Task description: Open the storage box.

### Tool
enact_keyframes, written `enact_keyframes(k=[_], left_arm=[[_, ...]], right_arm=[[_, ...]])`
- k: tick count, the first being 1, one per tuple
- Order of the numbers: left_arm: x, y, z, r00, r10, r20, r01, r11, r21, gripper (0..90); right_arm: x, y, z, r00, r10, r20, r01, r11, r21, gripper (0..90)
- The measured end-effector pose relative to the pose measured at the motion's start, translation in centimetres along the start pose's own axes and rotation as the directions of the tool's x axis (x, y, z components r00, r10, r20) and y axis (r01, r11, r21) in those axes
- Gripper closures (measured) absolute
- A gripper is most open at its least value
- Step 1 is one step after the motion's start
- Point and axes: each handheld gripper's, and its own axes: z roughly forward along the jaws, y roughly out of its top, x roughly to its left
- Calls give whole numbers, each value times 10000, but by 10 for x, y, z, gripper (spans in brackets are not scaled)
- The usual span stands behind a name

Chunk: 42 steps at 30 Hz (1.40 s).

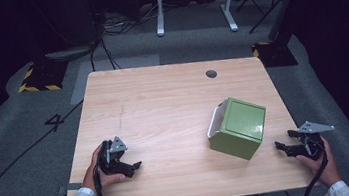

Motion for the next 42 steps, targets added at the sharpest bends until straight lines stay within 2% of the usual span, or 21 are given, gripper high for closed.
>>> enact_keyframes(k=[4,5,6,8,10,11,14,19,20,22,25,31,32,36,37,38,39,40,41,42], left_arm=[[-5,4,0,9979,461,463,-459,9989,-51,178],[-5,6,1,9968,499,621,-503,9987,35,157],[-5,6,1,9968,499,621,-503,9987,35,165],[-8,11,3,9935,669,924,-679,9977,76,176],[-12,20,4,9867,813,1409,-816,9967,-38,175],[-14,23,4,9850,842,1507,-839,9964,-85,174],[-16,29,5,9823,945,1616,-926,9955,-189,170],[-26,48,11,9733,1368,1846,-1314,9905,-416,169],[-28,52,12,9695,1456,1972,-1400,9893,-419,169],[-31,59,15,9662,1507,2093,-1427,9883,-531,169],[-38,73,18,9583,1786,2232,-1660,9833,-741,166],[-54,100,30,9330,2419,2663,-2246,9699,-942,160],[-56,104,32,9254,2597,2759,-2430,9655,-940,161],[-67,123,40,9037,3011,3045,-2760,9532,-1235,160],[-69,126,42,8991,3068,3121,-2822,9515,-1225,159],[-69,126,42,8991,3068,3121,-2822,9515,-1225,160],[-75,134,47,8840,3276,3335,-2978,9445,-1387,160],[-75,134,47,8840,3276,3335,-2978,9445,-1387,160],[-78,138,49,8770,3426,3370,-3125,9393,-1416,161],[-82,141,51,8727,3549,3353,-3238,9347,-1466,161]], right_arm=[[0,0,0,10000,2,-5,-2,10000,4,202],[0,0,0,10000,10,-10,-10,10000,8,202],[0,0,0,10000,10,-10,-10,10000,8,202],[0,0,0,10000,0,-6,0,10000,6,201],[0,0,0,10000,-1,-2,1,10000,7,201],[0,0,0,10000,-8,6,8,10000,4,200],[0,0,0,10000,17,12,-17,10000,14,199],[0,0,0,10000,22,1,-22,10000,13,199],[0,0,0,10000,23,3,-23,10000,13,199],[0,0,0,10000,22,4,-22,10000,12,199],[0,0,0,10000,23,2,-23,10000,11,199],[0,0,0,10000,21,3,-21,10000,13,199],[0,0,0,10000,33,5,-33,10000,8,199],[0,0,0,10000,31,4,-31,10000,9,199],[0,0,0,10000,20,3,-20,10000,11,199],[0,0,0,10000,20,3,-20,10000,11,199],[0,0,0,10000,21,4,-21,10000,12,199],[0,0,0,10000,21,4,-21,10000,12,199],[0,0,0,10000,16,9,-16,10000,12,199],[0,0,0,10000,16,9,-16,10000,12,199]])
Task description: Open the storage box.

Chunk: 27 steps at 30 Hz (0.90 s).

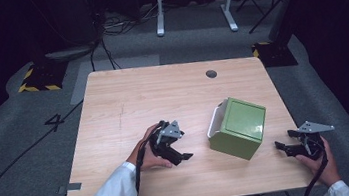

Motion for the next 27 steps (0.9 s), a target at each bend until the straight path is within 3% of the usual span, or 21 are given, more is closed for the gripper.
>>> enact_keyframes(k=[2,10,12,20,22,27], left_arm=[[-3,9,7,9997,228,109,-227,9997,-136,159],[-2,27,19,9988,414,261,-401,9980,-484,159],[-4,33,24,9968,590,537,-558,9967,-584,158],[-4,42,39,9937,814,771,-766,9951,-624,159],[-3,45,43,9902,1038,932,-967,9923,-776,158],[-2,49,50,9860,1119,1235,-1033,9919,-744,158]], right_arm=[[0,0,0,10000,14,-7,-14,10000,-2,200],[0,0,0,10000,4,-4,-4,10000,1,199],[0,0,0,10000,2,-6,-2,10000,1,199],[0,0,0,10000,3,2,-3,10000,0,199],[0,0,0,10000,2,-7,-2,10000,0,199],[0,0,0,10000,4,0,-4,10000,1,199]])
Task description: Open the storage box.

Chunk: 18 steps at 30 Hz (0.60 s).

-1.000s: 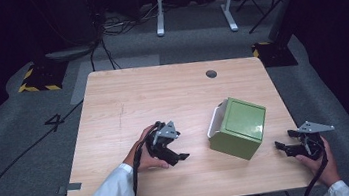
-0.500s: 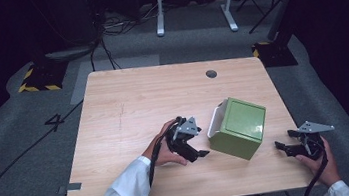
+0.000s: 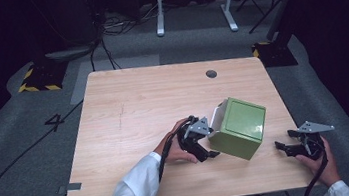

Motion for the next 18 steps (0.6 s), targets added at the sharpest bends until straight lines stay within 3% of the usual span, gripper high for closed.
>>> enact_keyframes(k=[7,11,12,13,16,18], left_arm=[[5,2,13,9995,34,308,-40,9998,176,159],[10,1,16,9986,-110,515,93,9994,346,179],[14,0,17,9963,-346,787,335,9993,150,175],[14,0,17,9963,-346,787,335,9993,150,174],[13,1,22,9951,26,992,-75,9988,491,174],[12,1,23,9958,74,911,-128,9982,592,178]], right_arm=[[0,0,0,10000,-5,-2,5,10000,0,199],[0,0,0,10000,-2,0,2,10000,1,199],[0,0,0,10000,-4,0,4,10000,0,199],[0,0,0,10000,-4,0,4,10000,0,199],[0,0,0,10000,-1,0,1,10000,0,199],[0,0,0,10000,-5,-1,5,10000,-2,199]])
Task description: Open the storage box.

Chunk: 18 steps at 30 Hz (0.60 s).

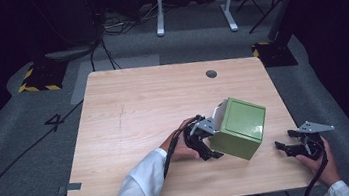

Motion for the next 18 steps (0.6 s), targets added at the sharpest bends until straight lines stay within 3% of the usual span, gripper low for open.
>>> enact_keyframes(k=[11,14,18], left_arm=[[4,-8,-11,9997,-165,-154,168,9997,191,179],[6,-17,-19,9990,-411,-182,413,9991,106,170],[7,-22,-25,9980,-472,-429,479,9987,149,162]], right_arm=[[0,0,0,10000,-1,3,1,10000,3,199],[0,0,0,10000,3,3,-3,10000,3,199],[0,0,0,10000,3,2,-3,10000,3,199]])
